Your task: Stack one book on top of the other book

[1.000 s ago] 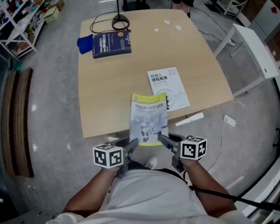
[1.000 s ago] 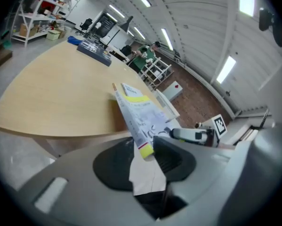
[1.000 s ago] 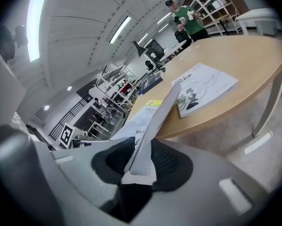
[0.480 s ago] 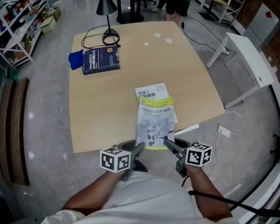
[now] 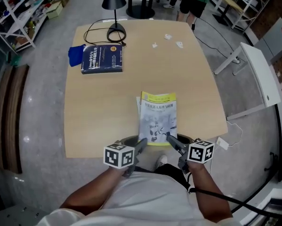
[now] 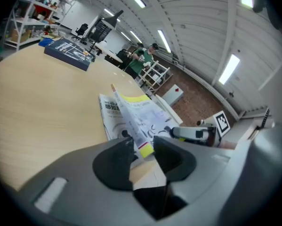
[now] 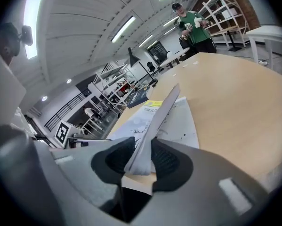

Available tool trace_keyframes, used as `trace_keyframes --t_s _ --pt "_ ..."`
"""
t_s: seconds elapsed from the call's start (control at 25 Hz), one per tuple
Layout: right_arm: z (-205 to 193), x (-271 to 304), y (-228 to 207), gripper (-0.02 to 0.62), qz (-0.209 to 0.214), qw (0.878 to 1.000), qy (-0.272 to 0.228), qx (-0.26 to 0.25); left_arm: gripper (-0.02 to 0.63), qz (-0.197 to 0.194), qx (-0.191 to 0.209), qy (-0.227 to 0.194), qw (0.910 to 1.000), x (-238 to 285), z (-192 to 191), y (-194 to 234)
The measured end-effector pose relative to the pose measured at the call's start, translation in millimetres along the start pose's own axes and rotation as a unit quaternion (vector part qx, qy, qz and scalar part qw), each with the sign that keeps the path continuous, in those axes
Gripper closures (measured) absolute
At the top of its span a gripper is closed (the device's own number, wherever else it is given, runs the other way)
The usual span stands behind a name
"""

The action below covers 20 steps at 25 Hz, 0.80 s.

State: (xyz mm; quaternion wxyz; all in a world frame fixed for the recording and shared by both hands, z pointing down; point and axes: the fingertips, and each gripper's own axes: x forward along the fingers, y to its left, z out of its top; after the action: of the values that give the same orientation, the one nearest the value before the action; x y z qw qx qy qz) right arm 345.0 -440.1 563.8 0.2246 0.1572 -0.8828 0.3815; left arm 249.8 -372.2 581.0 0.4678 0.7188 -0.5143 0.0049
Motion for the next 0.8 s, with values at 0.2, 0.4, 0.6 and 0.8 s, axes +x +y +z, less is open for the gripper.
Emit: trace_keyframes --t_s 0.2,0.4,0.6,0.8 --pt "-1 10 -30 0.483 0.032 0.998 0.055 -0.028 0.462 0.049 -0.023 -0.031 0.9981 23 -13 5" --pt "-17 18 -50 0.486 0.052 0.993 0.104 -0.037 0.463 0.090 -0.057 -0.035 0.9936 36 -36 16" --pt "-27 24 -56 0.486 0.061 0.989 0.131 -0.038 0.463 0.121 -0.076 -0.017 0.9895 39 -46 29" --pt "-28 24 -60 0.486 0.058 0.989 0.129 -0.034 0.457 0.136 -0.063 0.006 0.9887 35 -52 36"
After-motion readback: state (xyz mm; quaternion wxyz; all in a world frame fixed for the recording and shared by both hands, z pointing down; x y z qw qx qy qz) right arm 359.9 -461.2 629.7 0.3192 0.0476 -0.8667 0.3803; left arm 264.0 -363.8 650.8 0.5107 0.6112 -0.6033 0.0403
